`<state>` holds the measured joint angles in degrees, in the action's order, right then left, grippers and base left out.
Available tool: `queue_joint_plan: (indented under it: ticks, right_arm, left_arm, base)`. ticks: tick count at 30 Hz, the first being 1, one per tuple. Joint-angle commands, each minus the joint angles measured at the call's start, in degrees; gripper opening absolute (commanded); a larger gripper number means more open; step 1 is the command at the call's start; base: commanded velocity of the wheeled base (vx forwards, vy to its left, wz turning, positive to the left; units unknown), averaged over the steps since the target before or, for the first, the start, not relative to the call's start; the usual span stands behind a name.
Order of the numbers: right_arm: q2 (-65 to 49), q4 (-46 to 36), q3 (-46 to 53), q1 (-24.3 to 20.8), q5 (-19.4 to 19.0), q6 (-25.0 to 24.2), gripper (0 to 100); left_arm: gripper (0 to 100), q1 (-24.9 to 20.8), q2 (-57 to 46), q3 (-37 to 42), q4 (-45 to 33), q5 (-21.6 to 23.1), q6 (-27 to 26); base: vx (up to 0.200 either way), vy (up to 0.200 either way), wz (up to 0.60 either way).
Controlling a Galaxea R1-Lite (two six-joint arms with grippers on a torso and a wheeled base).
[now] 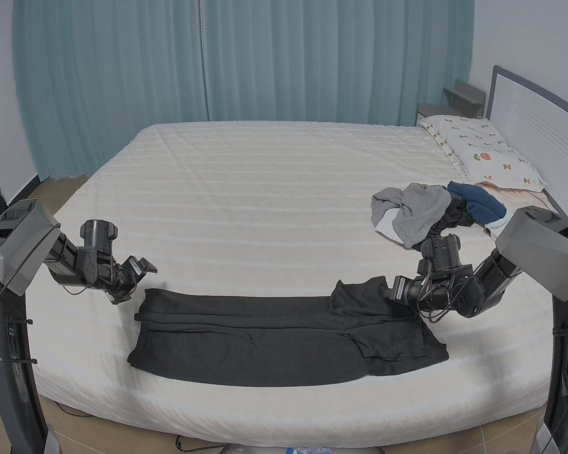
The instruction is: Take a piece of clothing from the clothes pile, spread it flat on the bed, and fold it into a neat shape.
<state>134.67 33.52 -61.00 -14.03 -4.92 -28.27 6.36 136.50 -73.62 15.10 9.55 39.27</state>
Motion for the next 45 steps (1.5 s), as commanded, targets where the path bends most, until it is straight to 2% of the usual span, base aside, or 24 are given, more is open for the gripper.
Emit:
queue_joint_plan:
  ticks: [1, 10, 16, 17, 23, 27, 32, 33, 34, 36, 38, 45]
  right_arm:
    - [0.24, 0.05, 1.15, 0.5, 0.0, -0.03, 0]
    - [-3.45, 0.05, 5.63, 3.13, -0.35, -0.03, 0]
    - [-2.75, 0.31, 6.42, 2.96, -0.52, -0.12, 0]
    - [-2.66, 0.31, 6.42, 2.87, -0.79, -0.12, 100]
    - [-4.59, 0.4, 6.25, 2.61, -0.26, -0.65, 100]
    - [-11.18, -0.13, 8.62, 2.25, 0.09, -7.77, 100]
    - [-15.84, -0.3, 13.54, -0.29, 0.88, -16.47, 100]
    - [-15.84, -0.3, 13.54, -0.29, 0.88, -16.47, 100]
    - [-17.51, -0.48, 15.21, -1.44, 1.67, -20.51, 100]
    - [-18.13, -0.48, 16.27, -2.14, 2.38, -22.88, 100]
    - [-18.3, -0.21, 17.41, -2.23, 3.08, -24.38, 100]
    - [-18.13, 0.14, 17.94, -1.96, 2.99, -26.84, 100]
  left_arm:
    - [100, 0.14, -0.09, 0.05, 0.01, -0.05, 0.02]
    - [100, 1.81, -2.64, -0.03, -3.5, 0.03, -1.91]
    - [100, 1.55, -6.51, 0.76, -6.4, 0.03, -2.18]
    - [100, 1.55, -7.3, 0.76, -7.37, 0.03, -2.53]
    - [100, 0.76, -9.5, 0.41, -12.12, 0.12, -3.67]
    - [100, -0.39, -9.76, 2.87, -12.2, 0.21, -3.85]
    - [100, -0.56, -11.08, 11.04, -8.95, 5.66, -3.05]
    - [100, -0.56, -11.08, 11.04, -8.95, 5.66, -3.05]
    - [100, -1.09, -10.81, 14.2, -7.46, 5.92, -2.88]
    - [100, -1.79, -10.81, 15.96, -4.91, 5.75, -1.56]
    - [100, -1.97, -11.17, 18.78, -0.78, 5.48, 1.34]
    - [100, -2.06, -10.46, 22.47, 7.48, 3.11, 1.87]
  base:
    - [0.0, 0.0, 0.0]
    - [0.0, 0.0, 0.0]
    - [0.0, 0.0, 0.0]
    - [0.0, 0.0, 0.0]
    - [0.0, 0.0, 0.0]
    - [0.0, 0.0, 0.0]
    - [0.0, 0.0, 0.0]
    - [0.0, 0.0, 0.0]
    - [0.0, 0.0, 0.0]
    - [0.0, 0.0, 0.0]
    - [0.0, 0.0, 0.0]
    - [0.0, 0.0, 0.0]
